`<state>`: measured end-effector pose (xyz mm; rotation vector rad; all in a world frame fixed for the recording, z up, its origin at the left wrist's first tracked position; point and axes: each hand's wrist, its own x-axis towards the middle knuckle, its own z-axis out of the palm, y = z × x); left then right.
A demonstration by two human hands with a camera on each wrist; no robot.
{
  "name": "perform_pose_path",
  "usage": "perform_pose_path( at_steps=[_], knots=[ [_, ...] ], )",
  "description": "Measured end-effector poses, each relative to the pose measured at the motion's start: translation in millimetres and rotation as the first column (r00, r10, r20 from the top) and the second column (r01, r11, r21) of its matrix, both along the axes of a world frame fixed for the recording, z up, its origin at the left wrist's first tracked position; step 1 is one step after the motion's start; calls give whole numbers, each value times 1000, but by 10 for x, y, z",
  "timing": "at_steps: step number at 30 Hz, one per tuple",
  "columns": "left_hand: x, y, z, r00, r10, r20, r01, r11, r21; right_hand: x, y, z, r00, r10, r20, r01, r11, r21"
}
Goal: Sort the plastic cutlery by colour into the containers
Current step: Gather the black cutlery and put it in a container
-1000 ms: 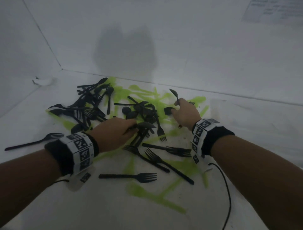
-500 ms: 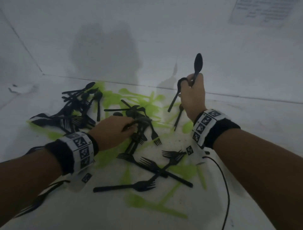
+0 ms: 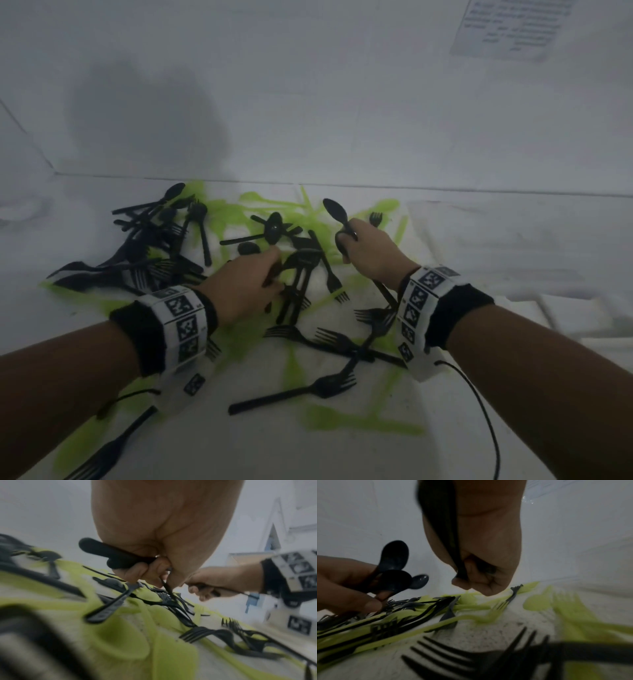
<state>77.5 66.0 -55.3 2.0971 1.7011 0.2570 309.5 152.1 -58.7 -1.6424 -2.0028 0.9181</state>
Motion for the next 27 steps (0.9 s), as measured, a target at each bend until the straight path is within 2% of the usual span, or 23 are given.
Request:
perform_pose_path(
  at_steps=[3,5,6,8,11,13,15,18,20,23,25,27],
  knots=[
    [-238,-144,51,962,122,243,-108,992,-71,-115,23,-16,999,-48,17,49,999,-6],
    [-379,-250,88,876,207,435,-159,977,-145,-220,42,9,997,-73,-40,72,997,-21],
    [-448,-294,97,847,245,472,-189,968,-163,-279,51,22,993,-83,-89,80,996,-37],
    [-579,-360,99,827,301,474,-246,953,-176,-418,50,55,981,-100,-166,95,995,-41],
    [-796,-442,87,832,338,440,-300,941,-155,-613,93,68,996,-44,-77,46,999,22],
    [-908,-504,106,810,347,472,-313,937,-153,-734,123,52,999,-19,-44,17,999,-32],
    [-988,-577,122,788,357,503,-321,934,-159,-838,119,44,996,-6,-85,-1,996,-87],
    [-1086,-663,114,811,328,484,-305,944,-128,-967,44,49,989,149,-5,-149,986,-69],
    [-1141,-694,109,799,330,503,-311,942,-124,-1056,-40,50,931,348,111,-344,937,-52],
    [-1193,-711,130,769,332,545,-322,939,-118,-1179,-178,46,777,577,250,-575,813,-92],
    [-1244,-718,141,774,323,545,-332,939,-85,-1242,-259,48,716,614,331,-611,781,-129],
    [-1306,-739,148,800,319,508,-341,939,-52,-1288,-310,49,685,615,390,-624,772,-121]
  ],
)
